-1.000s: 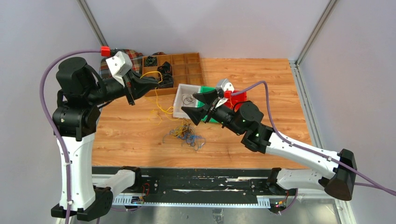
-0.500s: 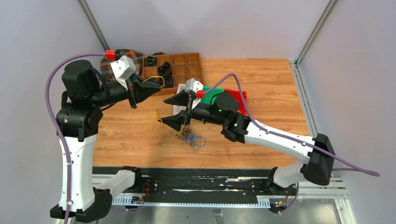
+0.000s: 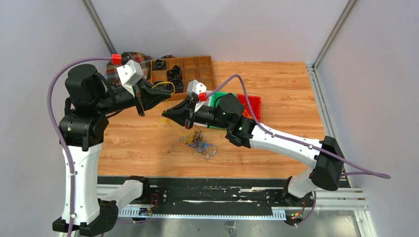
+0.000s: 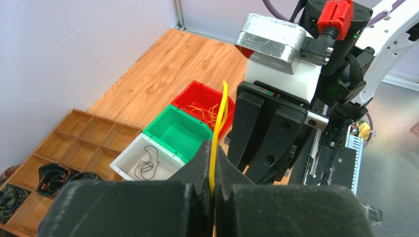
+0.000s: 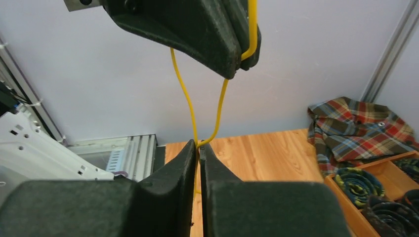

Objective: Untangle the cables

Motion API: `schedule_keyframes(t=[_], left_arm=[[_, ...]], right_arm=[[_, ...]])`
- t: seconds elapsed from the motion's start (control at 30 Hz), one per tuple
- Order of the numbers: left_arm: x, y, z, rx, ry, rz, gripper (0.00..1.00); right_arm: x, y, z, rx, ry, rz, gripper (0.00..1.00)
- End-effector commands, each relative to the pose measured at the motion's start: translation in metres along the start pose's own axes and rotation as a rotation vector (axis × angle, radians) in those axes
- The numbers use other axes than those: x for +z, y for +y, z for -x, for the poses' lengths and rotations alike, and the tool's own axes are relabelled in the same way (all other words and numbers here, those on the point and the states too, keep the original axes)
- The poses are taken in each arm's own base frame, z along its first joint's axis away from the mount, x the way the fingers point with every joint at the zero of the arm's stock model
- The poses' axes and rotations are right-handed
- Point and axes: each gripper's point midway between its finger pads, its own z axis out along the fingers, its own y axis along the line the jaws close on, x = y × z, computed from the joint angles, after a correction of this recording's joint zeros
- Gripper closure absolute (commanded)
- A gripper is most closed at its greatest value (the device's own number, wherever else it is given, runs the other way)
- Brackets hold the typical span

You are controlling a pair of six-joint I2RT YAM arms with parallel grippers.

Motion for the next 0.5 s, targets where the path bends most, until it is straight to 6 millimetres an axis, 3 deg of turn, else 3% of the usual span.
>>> schedule_keyframes(t=[0.0, 0.1, 0.17, 0.23, 0.27, 0.3, 0.37, 0.47], left_arm=[[0.001, -0.004, 0.0, 0.004, -0.012, -0.006, 0.99], [0.005, 0.009, -0.009, -0.002, -0.014, 0.041, 0.95], [0.01, 0.017, -0.02, -0.022, -0.001, 0.062, 0.81], [0.017, 0.021, -0.032, -0.048, 0.027, 0.071, 0.73], [0.02, 0.021, -0.036, -0.058, 0.036, 0.065, 0.66], [0.024, 0.02, -0.04, -0.072, 0.045, 0.056, 0.39], [0.031, 0.015, -0.042, -0.088, 0.055, 0.032, 0.01], [0.035, 0.011, -0.043, -0.105, 0.06, 0.017, 0.02]], right_arm=[[-0.003, -0.001, 0.028, -0.013, -0.066, -0.039, 0.99], [-0.021, -0.013, 0.028, 0.019, -0.066, -0.098, 1.0], [-0.037, -0.028, 0.023, 0.061, -0.06, -0.156, 0.99], [-0.056, -0.048, 0.019, 0.111, -0.061, -0.226, 0.99], [-0.067, -0.059, 0.018, 0.132, -0.067, -0.266, 0.99], [-0.079, -0.069, 0.019, 0.146, -0.078, -0.305, 1.0], [-0.107, -0.09, 0.021, 0.146, -0.099, -0.399, 0.99], [-0.146, -0.118, 0.014, 0.119, -0.065, -0.546, 0.99]])
